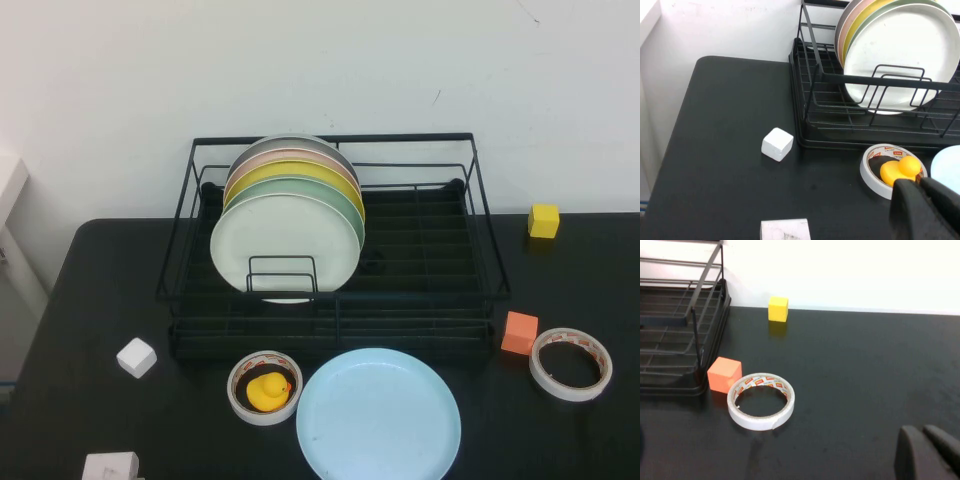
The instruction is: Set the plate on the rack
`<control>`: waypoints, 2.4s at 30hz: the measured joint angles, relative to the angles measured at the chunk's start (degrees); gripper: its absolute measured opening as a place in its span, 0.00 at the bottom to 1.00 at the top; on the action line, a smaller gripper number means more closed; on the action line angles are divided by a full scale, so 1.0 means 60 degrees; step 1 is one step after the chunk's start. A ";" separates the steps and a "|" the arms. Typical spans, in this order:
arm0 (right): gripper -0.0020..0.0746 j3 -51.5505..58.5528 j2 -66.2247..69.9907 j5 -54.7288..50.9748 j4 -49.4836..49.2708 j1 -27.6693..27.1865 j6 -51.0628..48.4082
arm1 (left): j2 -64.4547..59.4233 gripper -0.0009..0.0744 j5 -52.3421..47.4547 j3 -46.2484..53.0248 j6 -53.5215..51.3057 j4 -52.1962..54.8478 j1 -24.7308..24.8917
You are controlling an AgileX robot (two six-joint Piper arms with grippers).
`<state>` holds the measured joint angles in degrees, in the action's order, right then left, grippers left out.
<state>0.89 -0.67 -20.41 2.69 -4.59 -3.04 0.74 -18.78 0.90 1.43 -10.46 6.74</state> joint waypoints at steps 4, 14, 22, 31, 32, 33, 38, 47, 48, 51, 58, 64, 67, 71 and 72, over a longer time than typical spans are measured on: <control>0.02 0.0000 0.0000 0.0000 0.0000 0.0000 0.0000 | 0.0000 0.01 0.0000 0.0000 0.0000 0.0000 0.0000; 0.02 0.0024 0.0000 0.0218 0.0000 0.0000 0.0000 | 0.0000 0.01 0.0190 0.0000 0.0000 -0.0059 0.0000; 0.02 0.0104 0.0000 0.1425 0.0167 0.0000 0.0000 | 0.0000 0.01 0.1797 0.0037 0.0000 -0.0512 0.0000; 0.02 0.0104 0.0000 0.4106 0.0223 0.0000 -0.0081 | 0.0000 0.01 0.5113 0.0037 0.0018 -0.0629 0.0000; 0.02 0.0104 0.0000 0.4514 0.0223 0.0000 -0.0081 | 0.0000 0.01 0.5395 0.0037 0.0018 -0.0633 0.0000; 0.02 0.0104 0.0000 0.4859 0.0223 0.0000 -0.0081 | 0.0000 0.01 0.5724 0.0037 0.0018 -0.0633 0.0000; 0.02 0.0104 0.0000 0.6800 0.0223 0.0000 0.0025 | 0.0000 0.01 0.6904 0.0037 0.0018 -0.0697 0.0000; 0.02 0.0104 0.0000 0.8242 0.0123 0.0000 0.0023 | 0.0000 0.01 0.7738 0.0037 0.0183 -0.0704 0.0000; 0.02 0.0104 0.0000 0.8242 0.0123 0.0000 0.0023 | 0.0000 0.01 0.7894 0.0037 0.0322 -0.0704 0.0000; 0.02 0.0086 0.0000 0.8111 0.0123 0.0000 -0.0020 | 0.0021 0.01 0.8262 0.0010 0.0894 -0.0919 0.0000; 0.02 -0.2017 0.0024 0.4216 0.0117 0.0000 -0.1321 | -0.0239 0.01 0.4684 -0.2831 -0.0880 -0.1475 0.0000; 0.02 -0.4179 0.1581 0.1651 0.0055 0.0000 -0.1876 | -0.2093 0.01 0.2254 -0.4952 -0.2211 -0.1738 0.0000; 0.02 -0.4907 0.2758 0.0134 -0.0041 0.0000 -0.1944 | -0.3102 0.01 0.1504 -0.5281 -0.2218 -0.1806 0.0000; 0.02 -0.5123 0.4362 -0.1403 -0.0820 0.0000 -0.2328 | -0.4004 0.01 0.0678 -0.5299 -0.1892 -0.2298 0.0000; 0.02 -0.5099 0.4750 -0.1716 -0.1277 0.0000 -0.2627 | -0.4180 0.01 0.0468 -0.5299 -0.1839 -0.2384 0.0000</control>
<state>-29.71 27.83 -30.70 -4.98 -4.59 -18.80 -24.34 -15.97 -30.89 -9.60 -24.77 6.74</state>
